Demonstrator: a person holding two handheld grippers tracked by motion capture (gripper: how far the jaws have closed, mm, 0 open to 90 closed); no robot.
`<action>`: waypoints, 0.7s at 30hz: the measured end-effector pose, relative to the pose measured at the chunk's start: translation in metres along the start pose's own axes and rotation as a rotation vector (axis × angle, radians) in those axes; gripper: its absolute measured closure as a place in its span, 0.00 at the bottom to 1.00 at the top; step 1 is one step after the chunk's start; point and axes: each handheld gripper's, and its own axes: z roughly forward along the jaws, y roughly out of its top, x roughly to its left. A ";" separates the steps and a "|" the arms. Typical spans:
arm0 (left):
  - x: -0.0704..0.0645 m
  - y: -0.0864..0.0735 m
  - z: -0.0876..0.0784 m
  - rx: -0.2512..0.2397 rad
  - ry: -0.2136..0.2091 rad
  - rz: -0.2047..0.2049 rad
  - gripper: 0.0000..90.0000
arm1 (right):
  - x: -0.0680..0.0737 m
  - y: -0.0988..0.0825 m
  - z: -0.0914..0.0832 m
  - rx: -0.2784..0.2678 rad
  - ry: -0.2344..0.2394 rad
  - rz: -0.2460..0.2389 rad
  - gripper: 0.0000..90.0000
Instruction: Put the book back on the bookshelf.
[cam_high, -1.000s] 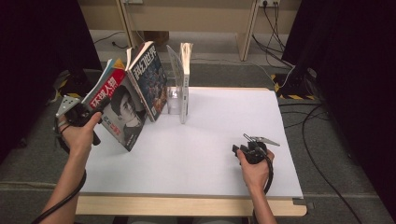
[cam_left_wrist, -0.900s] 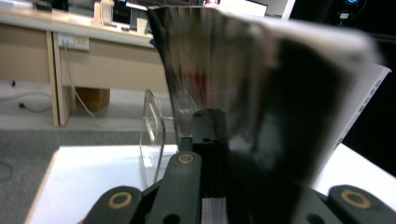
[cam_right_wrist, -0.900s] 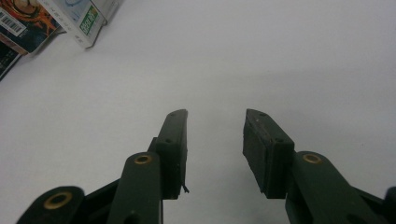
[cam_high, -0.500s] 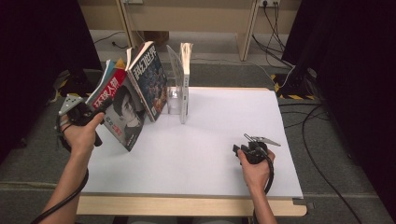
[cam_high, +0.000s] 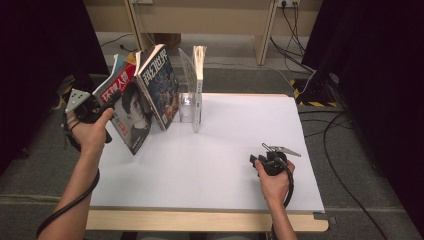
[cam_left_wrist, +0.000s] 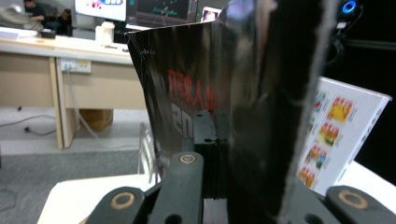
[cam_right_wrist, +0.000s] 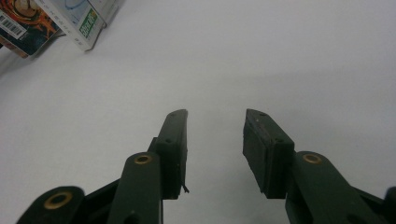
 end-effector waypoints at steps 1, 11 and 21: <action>0.000 0.001 0.003 -0.004 -0.004 0.005 0.96 | 0.000 0.000 0.000 -0.004 0.000 0.001 0.67; 0.012 -0.006 0.042 -0.043 -0.019 0.014 0.96 | -0.002 0.000 0.000 -0.005 -0.003 -0.002 0.67; 0.008 -0.015 0.063 -0.035 0.018 0.035 0.96 | -0.003 0.001 -0.002 -0.006 -0.003 0.013 0.67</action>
